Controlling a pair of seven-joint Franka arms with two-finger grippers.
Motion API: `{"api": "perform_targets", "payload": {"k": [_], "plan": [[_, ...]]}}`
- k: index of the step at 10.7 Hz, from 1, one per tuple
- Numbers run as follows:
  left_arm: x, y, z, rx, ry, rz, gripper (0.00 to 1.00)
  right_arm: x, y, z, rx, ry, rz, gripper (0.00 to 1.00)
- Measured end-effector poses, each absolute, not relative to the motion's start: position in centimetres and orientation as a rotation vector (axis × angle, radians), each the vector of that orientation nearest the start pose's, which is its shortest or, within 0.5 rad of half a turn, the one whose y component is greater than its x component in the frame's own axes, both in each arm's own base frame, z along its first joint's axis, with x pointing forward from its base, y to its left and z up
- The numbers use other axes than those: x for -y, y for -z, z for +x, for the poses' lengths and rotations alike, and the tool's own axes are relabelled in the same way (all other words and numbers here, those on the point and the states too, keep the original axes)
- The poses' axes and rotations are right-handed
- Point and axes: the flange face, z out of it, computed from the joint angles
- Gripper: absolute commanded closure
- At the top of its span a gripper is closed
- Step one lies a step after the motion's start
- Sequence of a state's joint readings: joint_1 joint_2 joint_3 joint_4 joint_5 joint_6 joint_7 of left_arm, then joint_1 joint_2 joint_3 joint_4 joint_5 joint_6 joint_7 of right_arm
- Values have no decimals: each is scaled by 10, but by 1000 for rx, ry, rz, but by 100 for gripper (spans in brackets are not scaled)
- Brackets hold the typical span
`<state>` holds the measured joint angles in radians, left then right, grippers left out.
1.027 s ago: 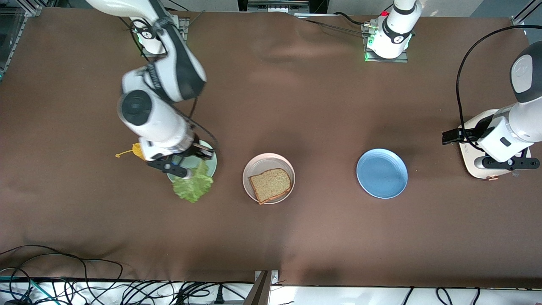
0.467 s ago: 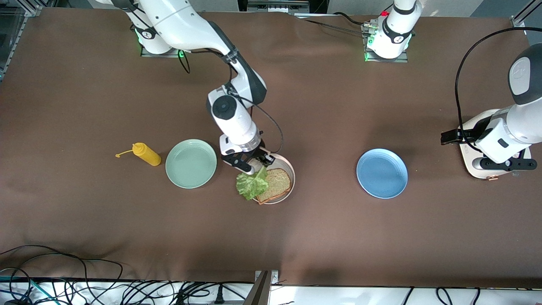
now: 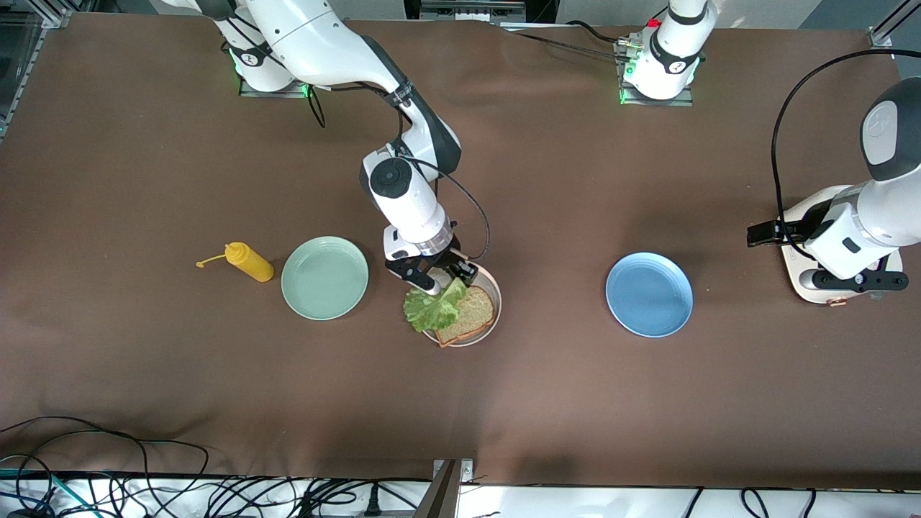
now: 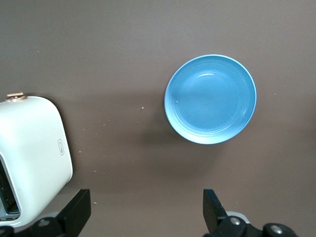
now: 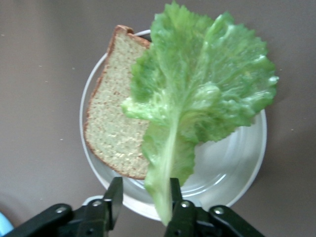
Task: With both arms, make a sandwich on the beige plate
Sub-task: 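Lower the lettuce onto the bread and open the right gripper, then move the right gripper back toward the yellow squeeze bottle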
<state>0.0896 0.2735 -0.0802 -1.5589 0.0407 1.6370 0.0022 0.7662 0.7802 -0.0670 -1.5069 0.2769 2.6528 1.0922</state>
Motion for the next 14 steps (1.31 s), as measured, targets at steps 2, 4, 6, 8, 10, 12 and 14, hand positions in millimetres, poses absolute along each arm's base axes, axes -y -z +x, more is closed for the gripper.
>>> {"api": "perform_targets", "payload": {"k": [2, 4, 6, 8, 10, 12, 14], "plan": [[-15, -474, 622, 3, -303, -3110, 0, -478, -271, 577, -793, 223, -2617, 0], [-16, -474, 622, 4, -303, -3110, 0, -455, -312, 594, -761, 277, -2632, 0], [-19, -474, 622, 14, -303, -3110, 0, -420, -344, 610, -683, 279, -2727, 0], [-28, -474, 622, 34, -303, -3111, 0, -377, -373, 620, -522, 230, -2864, 0], [-35, -474, 622, 54, -304, -3111, 0, -331, -396, 621, -329, 71, -2975, 0], [-40, -473, 621, 66, -305, -3112, 0, -274, -420, 619, -202, -97, -3013, 0], [-43, -470, 622, 72, -315, -3112, 0, -205, -435, 616, -86, -203, -3002, 0]]}}
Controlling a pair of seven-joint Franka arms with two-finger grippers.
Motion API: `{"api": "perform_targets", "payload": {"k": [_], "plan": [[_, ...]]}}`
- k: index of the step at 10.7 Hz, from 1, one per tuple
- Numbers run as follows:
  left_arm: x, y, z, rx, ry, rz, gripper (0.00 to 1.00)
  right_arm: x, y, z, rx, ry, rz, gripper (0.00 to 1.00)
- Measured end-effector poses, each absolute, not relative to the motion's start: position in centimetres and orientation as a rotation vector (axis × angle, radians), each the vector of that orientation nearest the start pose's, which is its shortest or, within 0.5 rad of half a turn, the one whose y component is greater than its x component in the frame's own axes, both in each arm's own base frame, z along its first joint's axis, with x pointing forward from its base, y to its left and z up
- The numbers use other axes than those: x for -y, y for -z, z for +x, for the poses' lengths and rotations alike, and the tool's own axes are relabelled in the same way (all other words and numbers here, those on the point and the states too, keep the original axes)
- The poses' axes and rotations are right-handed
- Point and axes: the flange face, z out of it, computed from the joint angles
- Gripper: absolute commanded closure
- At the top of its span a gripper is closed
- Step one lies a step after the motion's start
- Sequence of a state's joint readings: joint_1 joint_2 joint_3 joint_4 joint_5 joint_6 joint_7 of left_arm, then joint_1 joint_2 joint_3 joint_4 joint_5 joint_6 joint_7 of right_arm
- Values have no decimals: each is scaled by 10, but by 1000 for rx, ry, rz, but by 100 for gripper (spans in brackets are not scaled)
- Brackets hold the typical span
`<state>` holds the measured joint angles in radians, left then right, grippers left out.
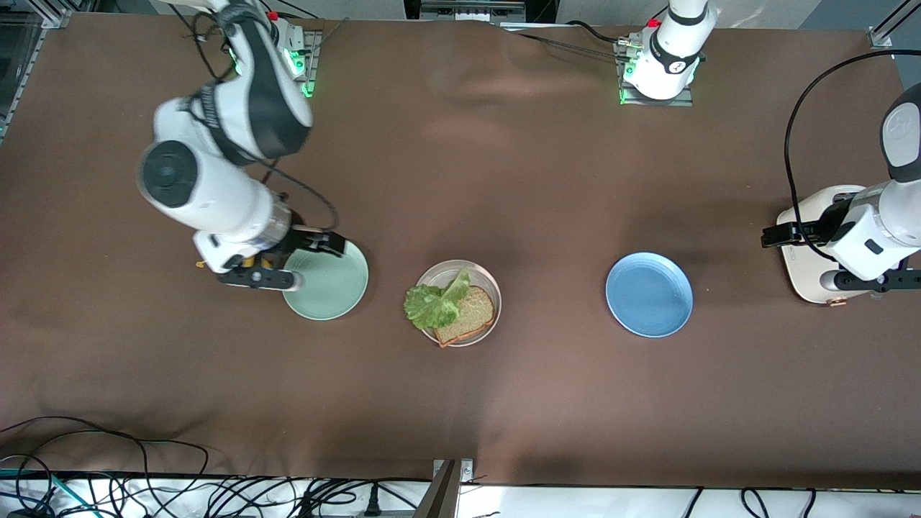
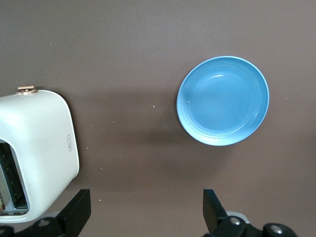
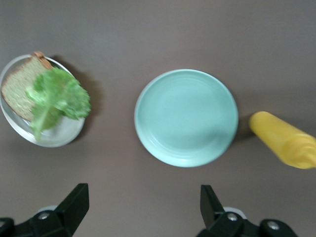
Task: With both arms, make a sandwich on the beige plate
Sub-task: 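Move the right gripper back toward the yellow squeeze bottle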
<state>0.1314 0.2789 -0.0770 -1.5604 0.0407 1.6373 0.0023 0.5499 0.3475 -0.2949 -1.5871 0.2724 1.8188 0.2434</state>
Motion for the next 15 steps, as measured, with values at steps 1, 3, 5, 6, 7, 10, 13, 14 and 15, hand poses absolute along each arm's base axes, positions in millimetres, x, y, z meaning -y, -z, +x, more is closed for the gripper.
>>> {"api": "perform_targets", "payload": {"k": [1, 3, 5, 6, 7, 10, 13, 14, 15], "plan": [[-45, -466, 622, 77, -324, -3112, 0, -166, -437, 612, -11, -239, -2983, 0], [-52, -460, 623, 94, -339, -3112, 0, -87, -431, 597, 134, -280, -2928, 0], [-54, -458, 623, 97, -346, -3112, 0, -3, -412, 580, 314, -287, -2858, 0], [-54, -457, 623, 97, -347, -3112, 0, 37, -402, 573, 404, -273, -2823, 0], [-54, -456, 623, 97, -349, -3112, 0, 70, -392, 566, 492, -257, -2788, 0], [-54, -454, 624, 98, -354, -3112, 0, 124, -345, 535, 798, -203, -2657, 0], [-55, -452, 624, 100, -360, -3112, 0, 143, -290, 512, 988, 26, -2515, 0], [-55, -452, 624, 100, -360, -3112, 0, 143, -276, 510, 1033, 114, -2443, 0], [-55, -452, 624, 100, -360, -3112, 0, 141, -262, 511, 1072, 218, -2363, 0]]}}
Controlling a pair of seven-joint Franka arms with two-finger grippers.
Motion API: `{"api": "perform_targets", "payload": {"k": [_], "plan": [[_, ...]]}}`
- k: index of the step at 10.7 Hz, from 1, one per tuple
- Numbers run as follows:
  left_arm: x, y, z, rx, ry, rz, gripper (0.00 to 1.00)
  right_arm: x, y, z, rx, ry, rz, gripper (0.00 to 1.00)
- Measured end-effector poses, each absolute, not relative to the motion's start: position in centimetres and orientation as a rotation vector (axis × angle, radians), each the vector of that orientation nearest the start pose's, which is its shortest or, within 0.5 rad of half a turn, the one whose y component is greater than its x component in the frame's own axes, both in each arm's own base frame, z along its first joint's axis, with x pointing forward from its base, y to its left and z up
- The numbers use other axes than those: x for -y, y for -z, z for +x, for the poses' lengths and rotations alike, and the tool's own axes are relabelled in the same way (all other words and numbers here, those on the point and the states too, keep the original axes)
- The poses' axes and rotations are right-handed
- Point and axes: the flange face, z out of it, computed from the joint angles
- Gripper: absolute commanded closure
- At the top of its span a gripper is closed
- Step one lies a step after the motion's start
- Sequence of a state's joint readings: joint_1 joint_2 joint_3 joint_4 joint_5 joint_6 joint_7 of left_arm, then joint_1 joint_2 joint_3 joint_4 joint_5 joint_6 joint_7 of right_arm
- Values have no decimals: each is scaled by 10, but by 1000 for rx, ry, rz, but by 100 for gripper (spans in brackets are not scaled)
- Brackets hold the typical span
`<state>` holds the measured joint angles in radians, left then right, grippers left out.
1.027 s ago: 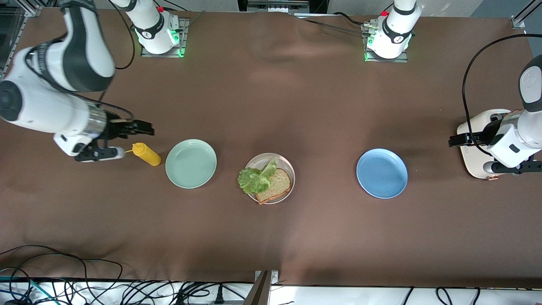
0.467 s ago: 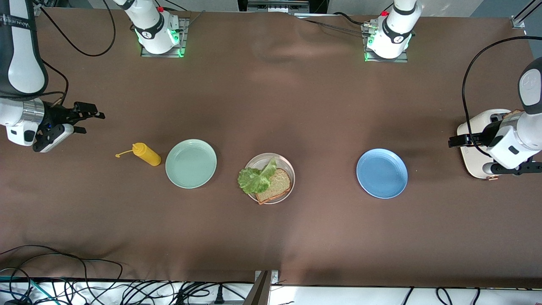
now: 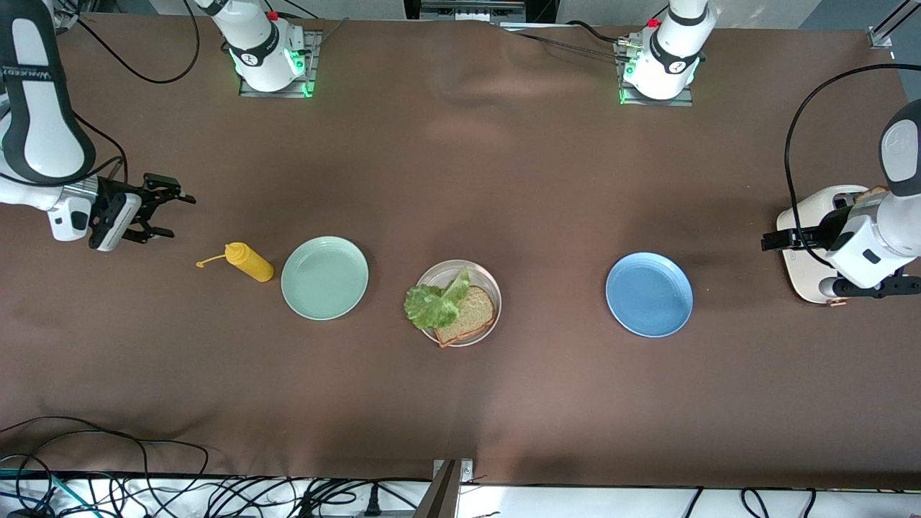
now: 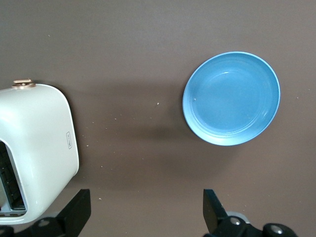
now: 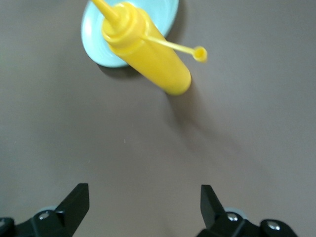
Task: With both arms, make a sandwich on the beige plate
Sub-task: 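Move the right gripper back toward the yellow squeeze bottle, then grasp the yellow squeeze bottle with the right gripper and lift it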
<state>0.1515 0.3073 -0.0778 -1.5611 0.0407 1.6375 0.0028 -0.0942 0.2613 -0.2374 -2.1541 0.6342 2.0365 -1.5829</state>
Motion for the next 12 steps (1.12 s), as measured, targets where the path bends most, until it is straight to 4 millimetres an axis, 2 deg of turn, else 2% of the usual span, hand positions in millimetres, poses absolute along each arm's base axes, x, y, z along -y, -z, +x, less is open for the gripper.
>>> {"api": "perform_targets", "payload": {"k": [3, 5, 7, 12], "plan": [[-56, -452, 624, 101, -361, -3112, 0, 137, -207, 509, 1205, 503, -2161, 0], [-55, -451, 624, 100, -361, -3112, 0, 139, -181, 509, 1224, 720, -2093, 0], [-55, -450, 625, 98, -365, -3112, 0, 133, -172, 511, 1219, 861, -2042, 0], [-55, -450, 625, 98, -366, -3112, 0, 105, -145, 507, 1173, 1013, -1869, 0]]}}
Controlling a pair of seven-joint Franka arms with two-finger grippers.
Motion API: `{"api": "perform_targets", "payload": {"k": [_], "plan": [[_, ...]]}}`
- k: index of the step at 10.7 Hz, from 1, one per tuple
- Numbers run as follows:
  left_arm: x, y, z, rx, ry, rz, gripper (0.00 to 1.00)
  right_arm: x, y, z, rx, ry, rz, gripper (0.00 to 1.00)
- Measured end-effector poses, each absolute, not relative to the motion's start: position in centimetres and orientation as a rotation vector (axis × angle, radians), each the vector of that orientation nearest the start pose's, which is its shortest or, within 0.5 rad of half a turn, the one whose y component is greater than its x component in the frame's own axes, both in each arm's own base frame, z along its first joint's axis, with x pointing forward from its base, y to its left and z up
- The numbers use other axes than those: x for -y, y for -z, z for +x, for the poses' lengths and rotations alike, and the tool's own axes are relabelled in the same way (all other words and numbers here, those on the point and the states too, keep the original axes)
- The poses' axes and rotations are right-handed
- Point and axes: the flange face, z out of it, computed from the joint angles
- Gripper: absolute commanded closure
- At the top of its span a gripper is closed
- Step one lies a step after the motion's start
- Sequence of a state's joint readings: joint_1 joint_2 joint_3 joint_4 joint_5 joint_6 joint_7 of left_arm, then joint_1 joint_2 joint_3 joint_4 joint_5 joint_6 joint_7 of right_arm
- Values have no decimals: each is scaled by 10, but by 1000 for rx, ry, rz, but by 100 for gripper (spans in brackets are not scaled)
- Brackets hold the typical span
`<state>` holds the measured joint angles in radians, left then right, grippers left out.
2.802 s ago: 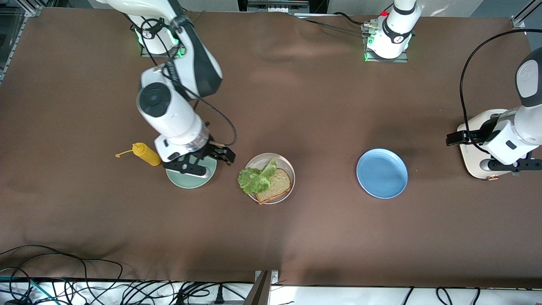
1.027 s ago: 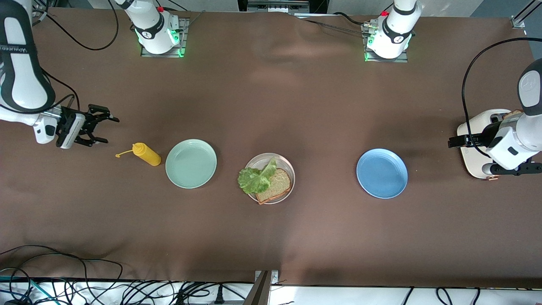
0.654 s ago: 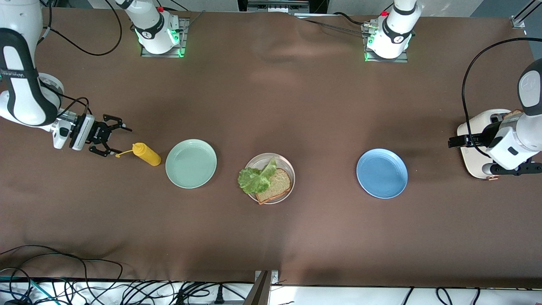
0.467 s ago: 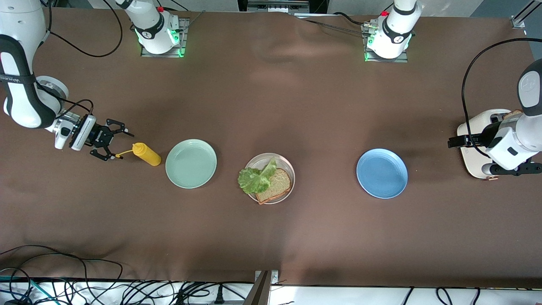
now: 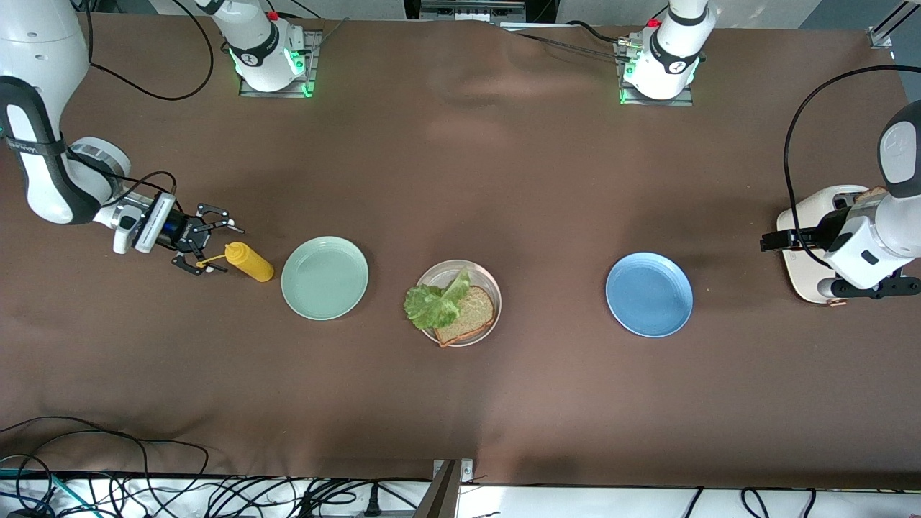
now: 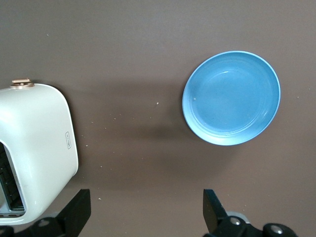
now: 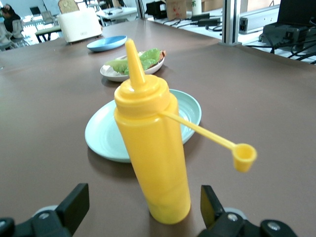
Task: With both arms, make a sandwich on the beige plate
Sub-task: 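Grasp the yellow squeeze bottle with the right gripper and lift it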
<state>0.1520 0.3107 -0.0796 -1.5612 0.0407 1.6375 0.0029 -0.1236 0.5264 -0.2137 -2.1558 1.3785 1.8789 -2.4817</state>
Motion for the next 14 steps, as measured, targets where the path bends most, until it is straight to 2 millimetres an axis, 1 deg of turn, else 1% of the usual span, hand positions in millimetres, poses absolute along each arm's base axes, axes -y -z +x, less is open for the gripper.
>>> {"api": "perform_targets", "payload": {"k": [1, 2, 3, 4, 5, 6, 7, 9, 11, 12, 14], "plan": [[-55, -450, 625, 98, -366, -3112, 0, 97, -141, 509, 1168, 1047, -1853, 0], [-55, -450, 625, 98, -366, -3112, 0, 87, -140, 513, 1169, 1081, -1834, 2], [-55, -450, 625, 98, -366, -3112, 0, 78, -142, 518, 1172, 1102, -1816, 11], [-55, -450, 625, 98, -366, -3112, 0, 71, -144, 523, 1175, 1117, -1802, 47], [-55, -450, 625, 98, -366, -3112, 0, 69, -146, 526, 1181, 1133, -1796, 73], [-55, -450, 625, 98, -366, -3112, 0, 70, -147, 528, 1186, 1143, -1796, 90], [-55, -450, 625, 98, -366, -3112, 0, 71, -147, 527, 1185, 1143, -1798, 99], [-55, -450, 625, 98, -365, -3112, 0, 73, -147, 528, 1186, 1145, -1801, 100], [-55, -451, 625, 100, -359, -3113, 0, 77, -150, 533, 1187, 1142, -1831, 100], [-56, -453, 626, 103, -354, -3113, 0, 80, -152, 538, 1191, 1133, -1854, 100], [-63, -456, 626, 119, -341, -3114, 0, 79, -168, 560, 1246, 1050, -1930, 100]]}}
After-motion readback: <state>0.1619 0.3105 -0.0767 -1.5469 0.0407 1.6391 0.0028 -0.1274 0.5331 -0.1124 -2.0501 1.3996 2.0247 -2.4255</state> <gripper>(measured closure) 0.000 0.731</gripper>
